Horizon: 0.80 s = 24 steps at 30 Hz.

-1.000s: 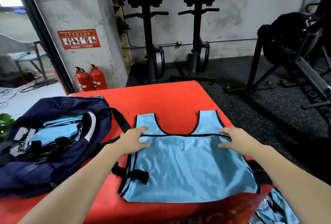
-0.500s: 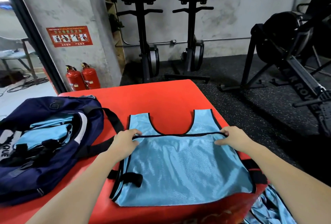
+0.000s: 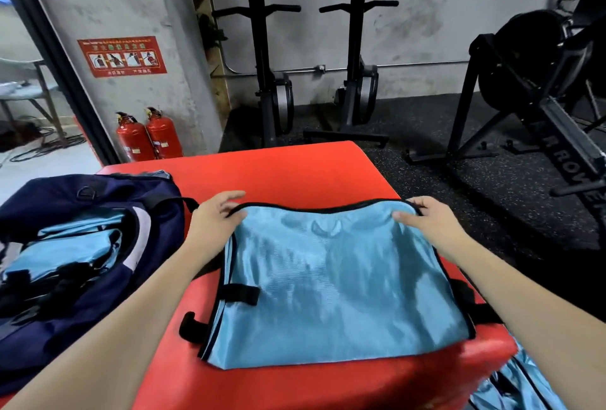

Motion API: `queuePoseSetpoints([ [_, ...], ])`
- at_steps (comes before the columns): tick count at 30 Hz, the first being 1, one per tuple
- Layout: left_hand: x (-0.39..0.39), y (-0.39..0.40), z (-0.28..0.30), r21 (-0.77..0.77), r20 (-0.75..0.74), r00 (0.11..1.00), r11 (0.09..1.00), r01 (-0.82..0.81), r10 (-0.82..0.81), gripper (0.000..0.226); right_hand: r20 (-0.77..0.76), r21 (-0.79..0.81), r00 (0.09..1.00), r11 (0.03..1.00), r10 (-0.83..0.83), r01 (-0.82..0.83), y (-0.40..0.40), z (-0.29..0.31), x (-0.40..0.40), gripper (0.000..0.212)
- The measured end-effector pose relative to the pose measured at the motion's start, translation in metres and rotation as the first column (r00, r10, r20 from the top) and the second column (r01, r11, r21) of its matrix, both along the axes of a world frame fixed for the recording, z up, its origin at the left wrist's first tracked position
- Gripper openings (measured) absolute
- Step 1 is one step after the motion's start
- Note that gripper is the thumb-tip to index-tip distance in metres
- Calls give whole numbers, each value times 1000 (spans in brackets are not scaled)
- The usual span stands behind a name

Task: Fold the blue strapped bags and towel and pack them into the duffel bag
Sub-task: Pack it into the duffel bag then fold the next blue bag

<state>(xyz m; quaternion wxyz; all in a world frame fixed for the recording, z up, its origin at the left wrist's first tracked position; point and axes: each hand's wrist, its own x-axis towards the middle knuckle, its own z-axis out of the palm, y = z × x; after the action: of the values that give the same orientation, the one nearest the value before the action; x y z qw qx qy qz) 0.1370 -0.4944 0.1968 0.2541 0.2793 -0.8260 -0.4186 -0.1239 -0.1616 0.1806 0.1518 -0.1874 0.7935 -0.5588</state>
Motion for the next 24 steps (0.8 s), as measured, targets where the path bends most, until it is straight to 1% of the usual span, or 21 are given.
queuePoseSetpoints([
  [1,-3,-4,-10,7,55,998,1000,-21,21,45,-5,38,1000,999,-14,14,-3,-12,-3,60],
  [2,-3,-5,-20,-12,136,990,999,-30,31,53,-3,82,1000,997,-10,11,-5,-20,-4,62],
  [4,0,-5,-36,-93,287,957,996,-16,42,62,17,152,1000,988,-8,6,-7,-28,-5,49],
  [5,1,-5,-40,-109,311,949,994,-9,43,62,22,156,1000,988,-7,3,-7,-29,-8,37],
  [6,2,-5,-41,-114,300,953,993,-11,45,60,33,141,999,990,-12,7,-7,-29,-9,24],
  [7,2,-6,-42,-127,275,960,992,-22,57,55,41,113,999,994,-14,10,-6,-29,-11,17],
  [8,2,-7,-41,-142,248,966,989,-37,72,51,50,89,999,996,-7,2,-5,-28,-14,18],
  [9,1,-8,-39,-145,212,974,988,-53,83,48,77,51,997,999,0,-4,-6,-27,-15,25],
  [10,0,-10,-35,-134,167,982,989,-67,90,46,107,10,994,1000,-2,1,-7,-25,-17,33],
  [11,-3,-11,-31,-110,118,989,991,-82,95,43,140,-51,990,999,1,6,-9,-21,-19,36],
  [13,-12,-13,-22,-67,25,991,990,-128,129,39,200,-191,980,981,4,34,-14,-12,-25,34],
  [15,-24,-14,-19,-35,-64,979,980,-196,194,39,240,-271,970,958,-30,97,-24,-8,-34,35],
  [16,-27,-15,-21,-22,-71,974,976,-219,217,41,242,-276,969,953,-59,127,-30,-10,-37,36],
  [17,-28,-15,-27,-27,-36,975,975,-221,220,47,228,-241,969,958,-99,154,-34,-14,-39,37],
  [19,-27,-13,-46,-44,97,977,981,-187,190,63,140,-44,981,989,-131,139,-38,-26,-40,33],
  [20,-25,-12,-52,-45,134,974,984,-175,180,65,102,60,987,992,-121,115,-37,-32,-39,33],
  [21,-23,-13,-58,-44,137,975,984,-172,177,63,91,112,989,988,-119,109,-37,-36,-39,36],
  [22,-22,-15,-59,-42,121,976,983,-177,181,59,91,116,988,987,-124,114,-36,-39,-40,38],
  [24,-20,-18,-59,-18,79,977,981,-195,196,53,102,48,988,993,-116,112,-34,-37,-40,38],
])
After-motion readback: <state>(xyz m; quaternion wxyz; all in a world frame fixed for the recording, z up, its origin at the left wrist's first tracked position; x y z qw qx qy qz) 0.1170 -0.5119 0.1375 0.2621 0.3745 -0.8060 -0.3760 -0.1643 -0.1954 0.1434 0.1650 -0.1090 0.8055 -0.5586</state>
